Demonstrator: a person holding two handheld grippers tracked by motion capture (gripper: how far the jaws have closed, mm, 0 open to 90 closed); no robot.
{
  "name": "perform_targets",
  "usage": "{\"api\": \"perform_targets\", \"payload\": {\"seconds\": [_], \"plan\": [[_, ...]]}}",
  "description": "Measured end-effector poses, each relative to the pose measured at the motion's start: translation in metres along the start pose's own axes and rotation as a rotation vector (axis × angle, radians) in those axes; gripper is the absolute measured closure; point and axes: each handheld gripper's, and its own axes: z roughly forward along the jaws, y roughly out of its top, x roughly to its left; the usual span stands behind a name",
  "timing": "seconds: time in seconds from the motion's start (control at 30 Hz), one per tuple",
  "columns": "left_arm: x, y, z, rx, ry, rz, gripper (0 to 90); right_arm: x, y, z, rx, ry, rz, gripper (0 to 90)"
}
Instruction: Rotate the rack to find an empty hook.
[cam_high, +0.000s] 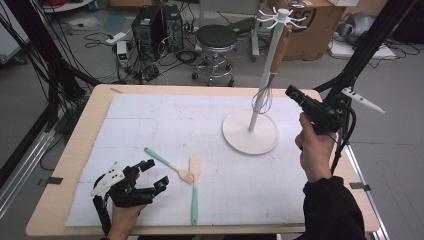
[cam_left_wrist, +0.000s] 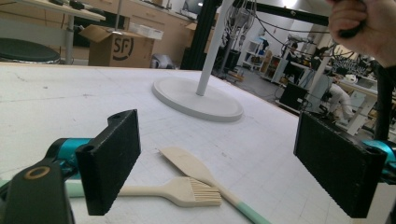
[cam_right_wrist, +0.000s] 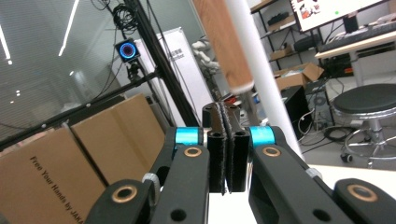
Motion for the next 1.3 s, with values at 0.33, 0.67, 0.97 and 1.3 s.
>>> {"api": "perform_targets", "payload": {"seconds": [0.33, 0.67, 0.97, 1.3], "plan": [[0.003, 0.000, 0.002, 0.004, -0.006, 0.004, 15.3, 0.003, 0.034, 0.028, -0.050, -0.018, 0.015, 89.1], [-0.002, -0.001, 0.002, 0.030, -0.034, 0.014, 15.3, 0.007, 0.059, 0.036, -0.090, -0.010, 0.036, 89.2], [-0.004, -0.002, 0.002, 0.032, -0.043, 0.011, 14.9, 0.017, 0.087, 0.052, -0.107, 0.006, 0.021, 89.2], [-0.003, -0.001, 0.001, 0.032, -0.039, 0.011, 14.6, 0.030, 0.088, 0.065, -0.087, 0.015, -0.011, 89.1]]}}
